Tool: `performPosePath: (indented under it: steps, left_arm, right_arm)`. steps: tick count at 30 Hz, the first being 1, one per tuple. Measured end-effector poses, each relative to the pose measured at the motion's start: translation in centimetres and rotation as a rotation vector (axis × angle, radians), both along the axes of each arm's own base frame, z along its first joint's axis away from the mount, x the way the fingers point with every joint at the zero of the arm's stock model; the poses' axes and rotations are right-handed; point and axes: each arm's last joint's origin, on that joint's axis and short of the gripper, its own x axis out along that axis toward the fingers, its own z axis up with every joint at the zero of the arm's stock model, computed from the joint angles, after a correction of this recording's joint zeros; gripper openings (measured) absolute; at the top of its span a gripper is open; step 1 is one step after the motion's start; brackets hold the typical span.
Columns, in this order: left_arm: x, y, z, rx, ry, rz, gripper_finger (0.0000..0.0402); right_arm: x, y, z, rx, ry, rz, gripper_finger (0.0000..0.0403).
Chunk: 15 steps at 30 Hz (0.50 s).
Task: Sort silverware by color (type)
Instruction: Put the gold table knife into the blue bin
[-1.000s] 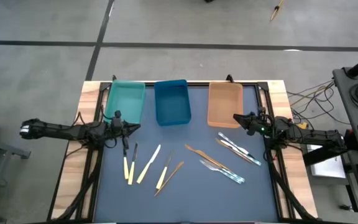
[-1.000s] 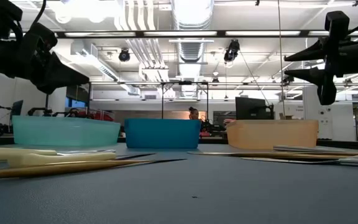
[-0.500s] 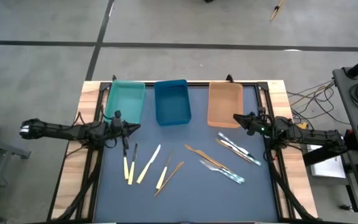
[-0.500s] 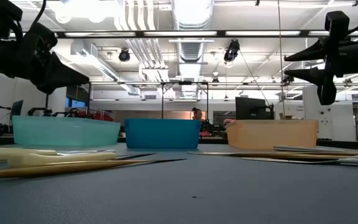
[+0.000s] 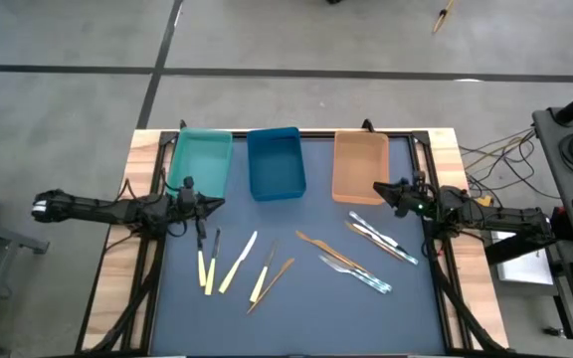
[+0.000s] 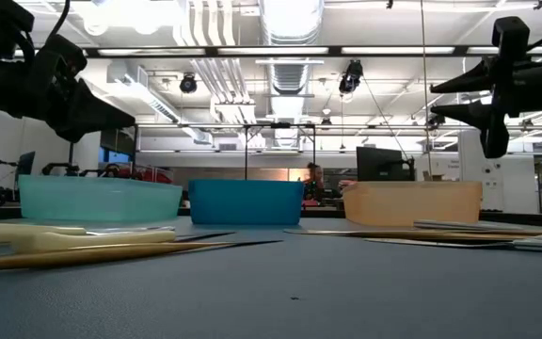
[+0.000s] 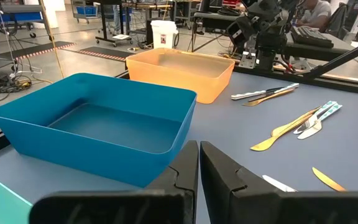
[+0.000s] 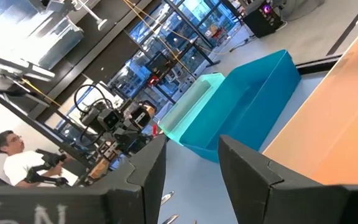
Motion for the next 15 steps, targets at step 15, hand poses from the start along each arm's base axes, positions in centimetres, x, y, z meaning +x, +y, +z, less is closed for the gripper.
performPosePath:
  steps: [15]
  left_arm:
    - [0.1,0.0,1.6,0.454,0.002,-0.049,0.0]
  right_arm:
    - [0.0,0.0,0.1,-0.061,0.01,-0.002,0.0137]
